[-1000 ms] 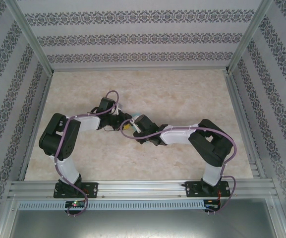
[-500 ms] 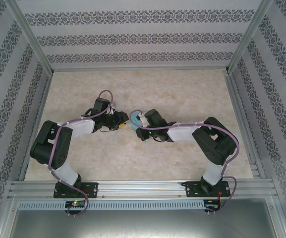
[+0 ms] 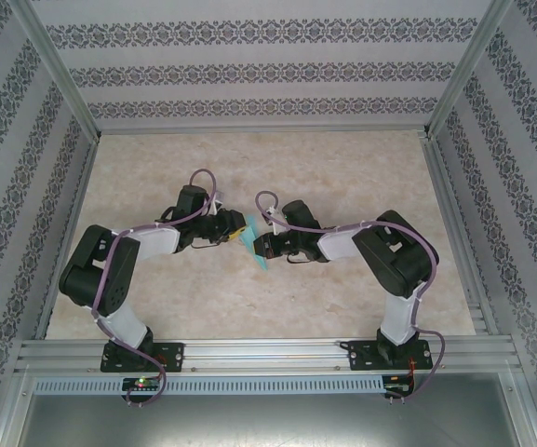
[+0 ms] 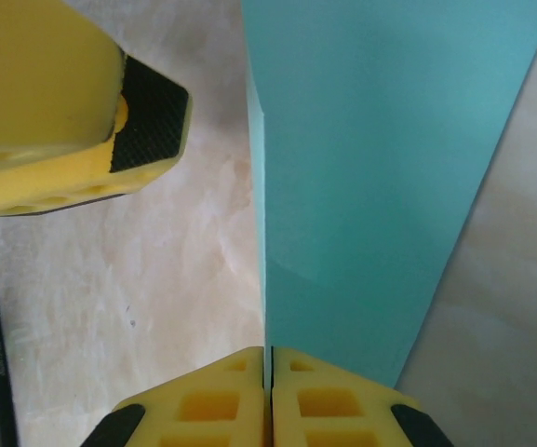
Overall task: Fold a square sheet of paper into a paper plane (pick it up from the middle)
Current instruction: Fold the wing for the fifth time at the center of the table.
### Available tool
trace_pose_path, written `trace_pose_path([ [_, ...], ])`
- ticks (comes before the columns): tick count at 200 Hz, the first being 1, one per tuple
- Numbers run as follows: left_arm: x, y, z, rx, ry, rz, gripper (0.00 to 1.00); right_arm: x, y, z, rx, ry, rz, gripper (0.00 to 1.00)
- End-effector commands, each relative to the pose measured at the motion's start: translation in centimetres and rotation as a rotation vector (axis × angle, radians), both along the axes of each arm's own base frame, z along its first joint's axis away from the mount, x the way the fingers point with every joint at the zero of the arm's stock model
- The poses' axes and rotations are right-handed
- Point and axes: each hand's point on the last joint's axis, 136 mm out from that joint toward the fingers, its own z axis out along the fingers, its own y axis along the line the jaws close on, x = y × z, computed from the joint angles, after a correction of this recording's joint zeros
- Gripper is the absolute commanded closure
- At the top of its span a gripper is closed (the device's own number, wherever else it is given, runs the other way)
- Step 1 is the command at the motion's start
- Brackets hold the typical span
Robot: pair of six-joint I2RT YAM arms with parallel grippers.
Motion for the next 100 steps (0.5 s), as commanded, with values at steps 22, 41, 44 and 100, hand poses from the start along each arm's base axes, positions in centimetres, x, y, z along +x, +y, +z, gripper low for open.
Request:
trace_pose_path([
  [22,0.1,-1.8,-0.5,-0.045,-0.007,-0.059,0.72,-0.4,0.0,-0.4,0.055,0.069,0.007,0.92],
  [41,0.1,-1.9,-0.9,-0.041,-0.001,-0.062,0.73,-0.3,-0.2,-0.7,0.051,0.083,-0.001,0.92],
  [44,0.2,-1.9,-0.9,-0.040,-0.004,-0.064,0.73,-0.3,-0.2,-0.8,0.050,0.086,-0.002,0.92],
  [100,0.1,-1.8,-2.4,-0.022,0.022,-0.068,0.74,-0.4,-0.5,-1.6,0.019,0.113,-0.014,0.89],
])
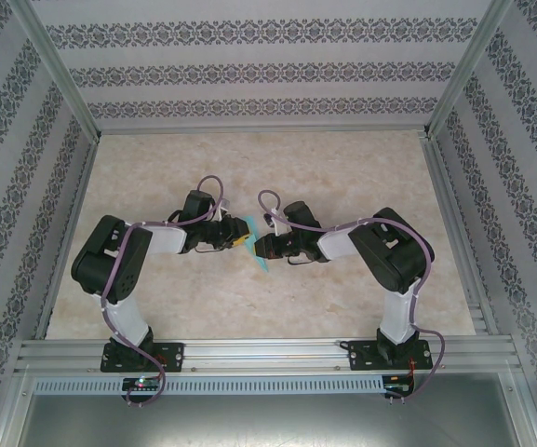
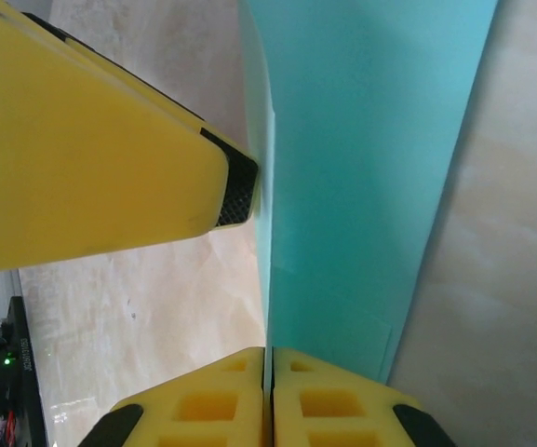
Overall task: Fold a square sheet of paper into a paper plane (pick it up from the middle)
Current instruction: Fold the wing for the fifth time at the center of the table.
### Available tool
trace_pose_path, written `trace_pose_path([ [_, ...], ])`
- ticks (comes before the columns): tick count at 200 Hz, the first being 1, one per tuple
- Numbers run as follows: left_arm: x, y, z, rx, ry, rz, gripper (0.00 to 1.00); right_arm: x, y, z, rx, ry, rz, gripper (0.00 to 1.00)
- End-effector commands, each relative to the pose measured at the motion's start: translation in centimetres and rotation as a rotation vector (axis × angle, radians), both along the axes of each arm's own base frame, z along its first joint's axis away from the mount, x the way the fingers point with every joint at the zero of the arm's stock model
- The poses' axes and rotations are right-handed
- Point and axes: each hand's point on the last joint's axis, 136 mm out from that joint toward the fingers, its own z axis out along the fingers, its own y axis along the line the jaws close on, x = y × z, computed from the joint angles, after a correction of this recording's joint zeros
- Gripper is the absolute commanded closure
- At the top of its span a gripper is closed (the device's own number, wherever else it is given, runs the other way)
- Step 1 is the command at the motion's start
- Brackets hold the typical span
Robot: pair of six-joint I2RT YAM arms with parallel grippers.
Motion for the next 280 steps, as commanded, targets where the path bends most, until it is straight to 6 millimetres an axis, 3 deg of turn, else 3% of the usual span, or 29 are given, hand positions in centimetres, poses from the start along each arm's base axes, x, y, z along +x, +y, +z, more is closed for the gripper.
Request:
trace_pose_path([
  [1,0.8,-0.9,0.6,-0.024,-0.046,-0.029,0.74,-0.2,-0.2,-0.7,-0.006,0.036,-0.003,0.89],
  [99,1.2,-0.9,-0.7,0.000,-0.009,-0.021,0.75,-0.7,-0.8,0.4,-0.063,0.008,0.030,0.77],
  [193,1.2,-0.9,-1.1,0.010,0.005,-0.023,0.75,-1.6,-0.9,-0.9,-0.169,-0.035,0.078,0.76],
  [223,1.3,-0.9,-1.1,0.015,0.006,-0.023,0.75,-1.5,-1.1,-1.3,-0.192,-0.042,0.075,0.79],
  [249,1.4,-0.9,-0.9,0.016,0.000,-0.028,0.75,-1.7,-1.2,-1.5,-0.193,-0.041,0.077,0.88],
  [280,1.8,-1.1,0.2,0.010,-0.030,-0.035,0.75,-1.5,-0.9,-0.6,-0.122,-0.026,0.062,0.95],
])
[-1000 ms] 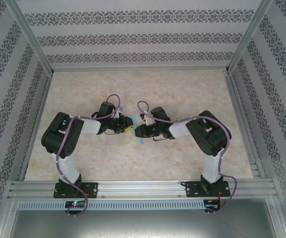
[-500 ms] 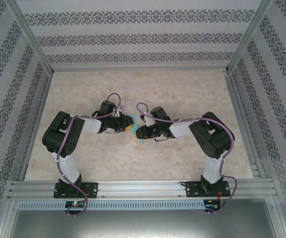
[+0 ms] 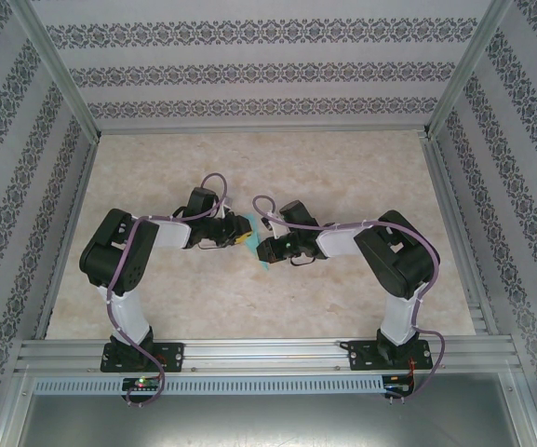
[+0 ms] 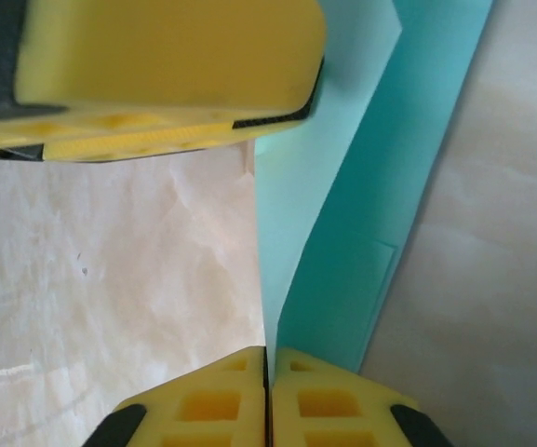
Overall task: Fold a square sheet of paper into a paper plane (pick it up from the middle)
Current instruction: Fold the wing for the fifth time at the center of the table.
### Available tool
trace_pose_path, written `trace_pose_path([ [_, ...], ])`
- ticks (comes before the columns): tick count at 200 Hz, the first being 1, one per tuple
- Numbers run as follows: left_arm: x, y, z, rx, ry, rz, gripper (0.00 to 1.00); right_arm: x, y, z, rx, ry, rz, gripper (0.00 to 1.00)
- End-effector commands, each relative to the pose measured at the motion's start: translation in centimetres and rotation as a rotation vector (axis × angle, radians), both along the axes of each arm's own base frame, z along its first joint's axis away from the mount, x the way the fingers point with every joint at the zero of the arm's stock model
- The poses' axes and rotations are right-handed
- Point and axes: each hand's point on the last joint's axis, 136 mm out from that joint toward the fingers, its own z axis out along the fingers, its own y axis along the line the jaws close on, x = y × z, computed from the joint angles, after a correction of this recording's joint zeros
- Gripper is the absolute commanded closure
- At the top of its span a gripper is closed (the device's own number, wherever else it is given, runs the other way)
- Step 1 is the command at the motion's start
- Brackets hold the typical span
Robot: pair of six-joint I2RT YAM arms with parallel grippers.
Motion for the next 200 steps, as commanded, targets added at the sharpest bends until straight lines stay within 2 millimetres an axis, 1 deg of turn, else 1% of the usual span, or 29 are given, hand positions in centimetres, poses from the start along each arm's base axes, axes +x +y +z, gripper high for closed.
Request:
trace_pose_path([
  [1,0.4,-0.5,0.8,0.006,-0.039,-0.028,0.75,-0.3,-0.1,-0.1,0.028,0.024,-0.010,0.96],
  [34,0.3,-0.3,2.5,0.006,-0.103,-0.037,0.73,0.3,0.1,2.0,0.159,0.047,-0.059,0.98],
  [74,-0.7,-0.3,3.3,-0.025,-0.155,-0.056,0.72,0.6,0.1,2.5,0.196,0.103,-0.091,1.00],
  [110,-1.8,-0.7,2.9,-0.054,-0.167,-0.078,0.72,0.6,0.0,2.1,0.208,0.163,-0.120,1.00],
  [129,-2.1,-1.1,2.3,-0.048,-0.157,-0.094,0.72,0.7,0.0,1.9,0.203,0.188,-0.127,1.00],
  [146,-2.1,-1.5,2.0,-0.049,-0.155,-0.102,0.73,0.6,0.0,1.5,0.190,0.202,-0.128,1.00],
  [200,-1.9,-1.7,1.5,-0.041,-0.152,-0.104,0.74,0.3,-0.1,-0.2,0.134,0.223,-0.128,1.00],
])
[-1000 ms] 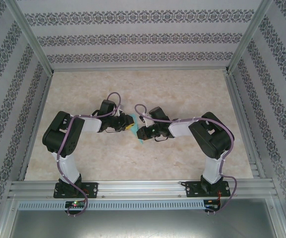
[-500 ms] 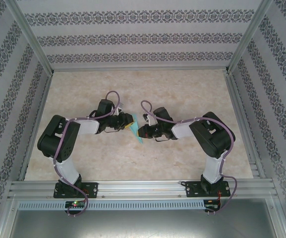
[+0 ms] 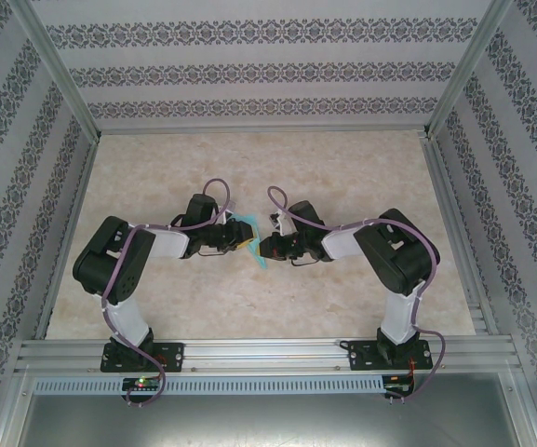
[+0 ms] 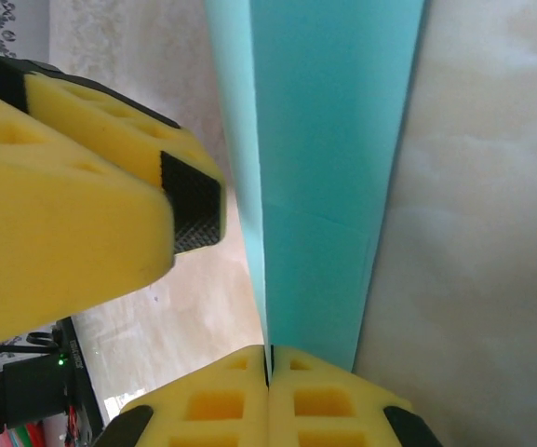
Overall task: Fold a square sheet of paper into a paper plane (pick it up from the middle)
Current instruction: Fold the wing for the fifth time at the center of the table.
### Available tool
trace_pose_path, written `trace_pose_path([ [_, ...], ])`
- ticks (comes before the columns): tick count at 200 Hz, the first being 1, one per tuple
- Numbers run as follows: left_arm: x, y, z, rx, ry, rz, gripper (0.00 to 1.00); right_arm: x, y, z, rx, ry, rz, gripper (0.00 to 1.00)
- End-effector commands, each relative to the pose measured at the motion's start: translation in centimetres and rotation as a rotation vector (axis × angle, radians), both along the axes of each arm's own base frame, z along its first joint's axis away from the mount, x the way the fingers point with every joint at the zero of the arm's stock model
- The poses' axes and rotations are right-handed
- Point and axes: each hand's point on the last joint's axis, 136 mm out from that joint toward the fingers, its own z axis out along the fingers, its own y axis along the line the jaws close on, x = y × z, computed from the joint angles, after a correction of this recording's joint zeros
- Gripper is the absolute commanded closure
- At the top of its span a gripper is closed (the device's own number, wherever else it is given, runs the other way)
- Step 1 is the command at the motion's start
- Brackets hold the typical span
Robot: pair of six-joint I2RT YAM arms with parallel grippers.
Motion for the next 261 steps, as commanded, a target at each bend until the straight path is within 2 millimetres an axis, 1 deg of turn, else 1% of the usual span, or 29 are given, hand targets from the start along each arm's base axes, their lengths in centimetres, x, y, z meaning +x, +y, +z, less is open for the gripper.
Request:
trace_pose_path([
  [1,0.4,-0.8,0.3,-0.011,-0.053,-0.033,0.74,-0.1,0.2,-0.8,-0.020,0.019,0.014,1.00],
  [25,0.2,-0.7,-0.5,-0.001,-0.031,-0.032,0.75,-0.2,0.1,-1.3,-0.035,0.026,0.014,1.00],
  [94,0.1,-0.3,-2.0,0.041,0.003,-0.015,0.76,-0.3,0.1,-1.9,-0.059,0.036,0.023,1.00],
  [123,0.1,0.3,-2.9,0.086,0.025,0.008,0.76,-0.6,0.1,-1.9,-0.076,0.033,0.035,0.97],
  [158,0.0,0.6,-4.1,0.108,0.066,0.027,0.78,-0.7,0.1,-1.4,-0.087,0.021,0.053,0.91],
  [211,-0.2,0.9,-4.6,0.130,0.088,0.037,0.78,-1.4,-0.1,-0.4,-0.091,0.006,0.083,0.83],
  [240,-0.2,1.0,-4.6,0.133,0.093,0.037,0.78,-1.8,-0.4,-0.5,-0.103,0.016,0.092,0.84],
  [261,-0.3,1.0,-4.7,0.135,0.098,0.038,0.78,-2.2,-0.7,-0.9,-0.117,0.026,0.092,0.88],
])
